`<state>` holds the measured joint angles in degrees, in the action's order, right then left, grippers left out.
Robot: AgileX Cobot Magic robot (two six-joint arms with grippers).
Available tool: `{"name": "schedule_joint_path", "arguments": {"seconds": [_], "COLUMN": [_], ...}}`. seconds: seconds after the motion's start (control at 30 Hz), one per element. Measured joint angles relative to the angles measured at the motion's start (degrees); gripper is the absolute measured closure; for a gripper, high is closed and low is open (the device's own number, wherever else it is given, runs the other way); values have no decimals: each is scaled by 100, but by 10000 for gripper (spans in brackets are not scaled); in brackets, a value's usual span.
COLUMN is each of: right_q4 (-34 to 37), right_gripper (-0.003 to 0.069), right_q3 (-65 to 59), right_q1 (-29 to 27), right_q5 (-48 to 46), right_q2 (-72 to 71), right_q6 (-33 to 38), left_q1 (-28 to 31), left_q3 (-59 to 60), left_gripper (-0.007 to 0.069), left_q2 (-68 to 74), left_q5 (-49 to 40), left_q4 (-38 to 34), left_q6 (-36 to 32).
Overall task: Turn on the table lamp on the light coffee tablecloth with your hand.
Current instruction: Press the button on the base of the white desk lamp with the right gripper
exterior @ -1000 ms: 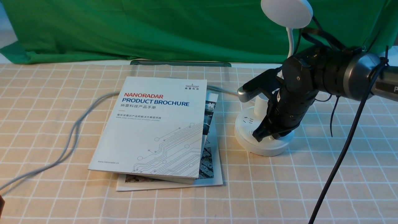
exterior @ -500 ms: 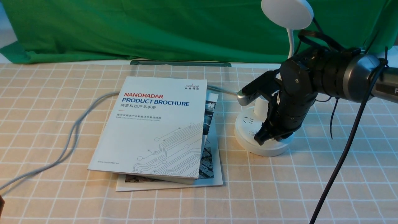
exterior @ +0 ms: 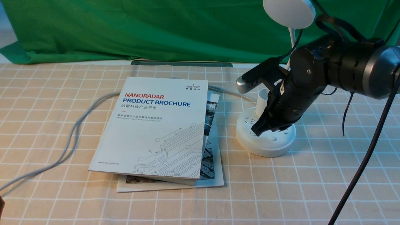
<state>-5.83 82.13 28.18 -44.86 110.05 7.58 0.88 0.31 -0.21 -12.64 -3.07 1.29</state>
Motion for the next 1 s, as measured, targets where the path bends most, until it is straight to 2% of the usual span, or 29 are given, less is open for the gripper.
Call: {"name": "schedule_joint_path", "arguments": {"seconds": [0.57,1.0], "right_q4": [-15,-333], "right_gripper": [629,629], "right_q3": [0,0], "right_q1": [-30,-30], "right_q5": [-67,98], "right_q2": [308,356], "right_q6": [92,-40], "left_q1": [0,0], "left_q3": [0,0], "left_gripper": [603,603], "left_q2": [0,0], "left_q5": [0,0], "left_q4": [0,0], "left_q6": [0,0]}}
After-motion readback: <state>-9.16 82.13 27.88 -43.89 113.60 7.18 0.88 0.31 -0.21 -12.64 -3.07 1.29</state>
